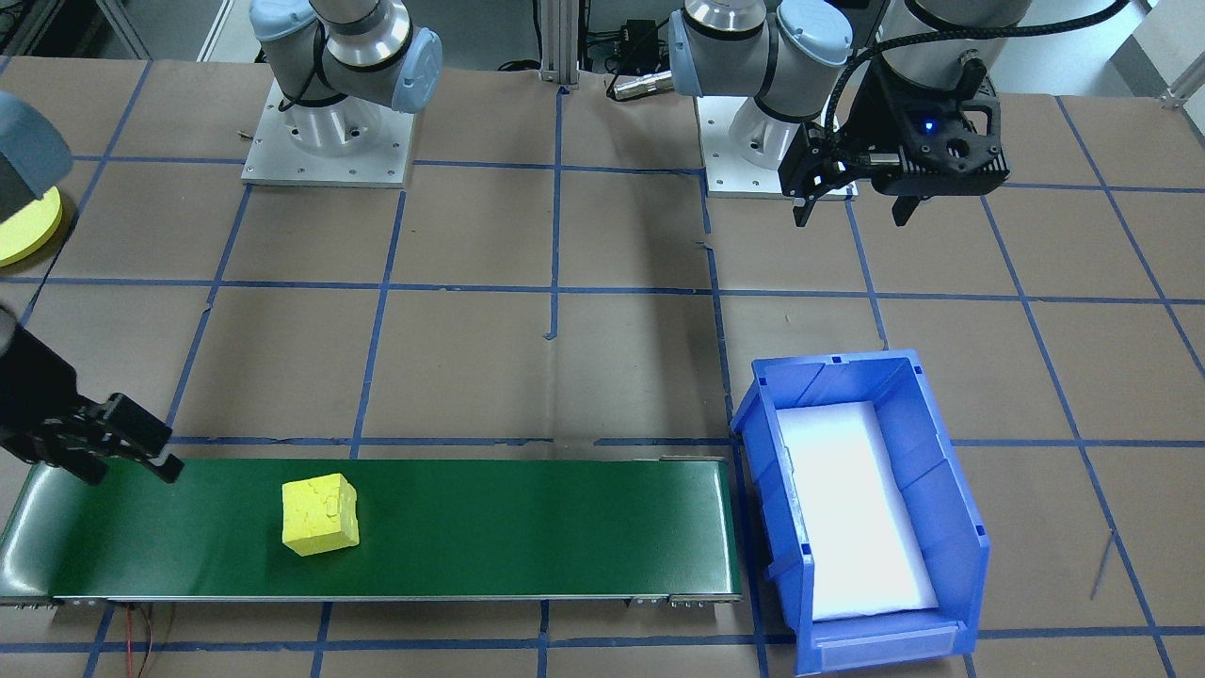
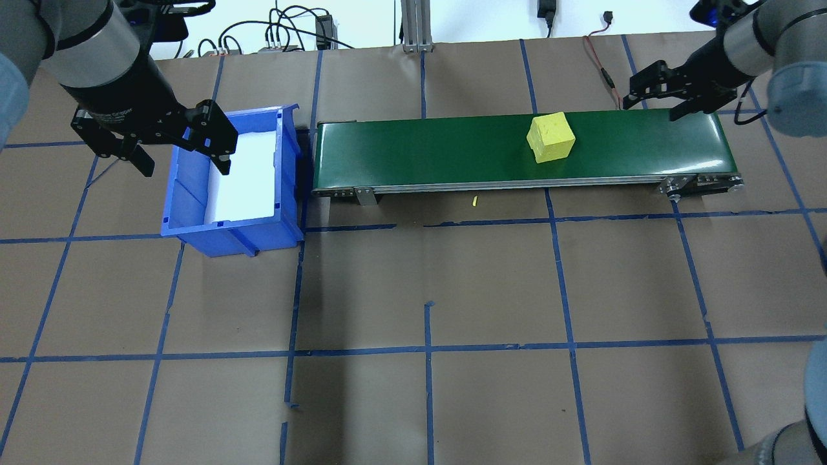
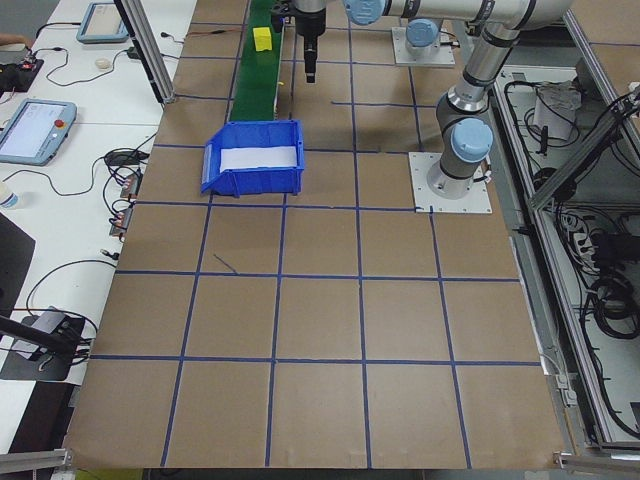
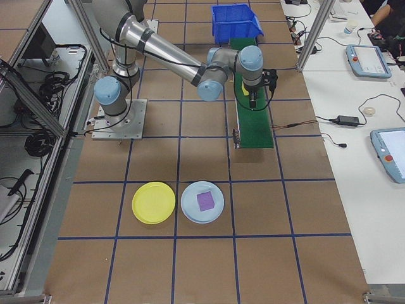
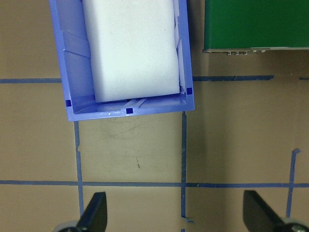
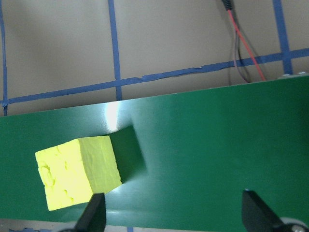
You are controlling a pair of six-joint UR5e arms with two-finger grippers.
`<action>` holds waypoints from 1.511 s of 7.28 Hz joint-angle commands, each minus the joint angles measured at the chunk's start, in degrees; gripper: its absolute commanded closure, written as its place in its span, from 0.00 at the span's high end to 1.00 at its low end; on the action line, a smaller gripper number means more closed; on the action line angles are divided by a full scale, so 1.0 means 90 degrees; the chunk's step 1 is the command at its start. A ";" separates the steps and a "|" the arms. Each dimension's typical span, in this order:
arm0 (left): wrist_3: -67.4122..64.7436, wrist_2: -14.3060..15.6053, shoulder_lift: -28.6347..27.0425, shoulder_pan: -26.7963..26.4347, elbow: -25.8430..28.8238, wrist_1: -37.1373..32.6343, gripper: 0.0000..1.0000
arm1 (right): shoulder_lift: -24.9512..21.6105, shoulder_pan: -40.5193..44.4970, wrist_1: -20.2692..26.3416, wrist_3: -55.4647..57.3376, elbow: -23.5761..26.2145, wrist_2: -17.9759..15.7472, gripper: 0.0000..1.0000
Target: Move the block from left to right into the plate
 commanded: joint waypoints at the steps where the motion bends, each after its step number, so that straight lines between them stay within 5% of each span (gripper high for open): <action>1: -0.0003 0.0011 -0.0003 0.0000 0.0005 0.0010 1.00 | 0.0419 0.0328 -0.0054 0.0165 -0.0130 0.0038 1.00; 7: -0.0003 -0.0009 -0.0032 0.0000 -0.0005 0.0010 1.00 | 0.0507 0.0601 -0.0132 -0.0262 -0.0044 -0.0030 1.00; 8: -0.0003 0.0001 -0.0022 0.0000 0.0005 0.0010 1.00 | 0.0614 0.0601 -0.0316 -0.0738 0.0092 -0.0340 0.90; 10: -0.0003 0.0001 -0.0022 0.0000 0.0005 0.0010 1.00 | 0.0586 0.0592 -0.0874 -0.1404 0.0182 -0.1171 0.37; 11: -0.0003 0.0001 -0.0022 0.0000 0.0015 0.0010 1.00 | 0.0479 0.0572 -0.0874 -0.2016 -0.0099 -0.1840 0.26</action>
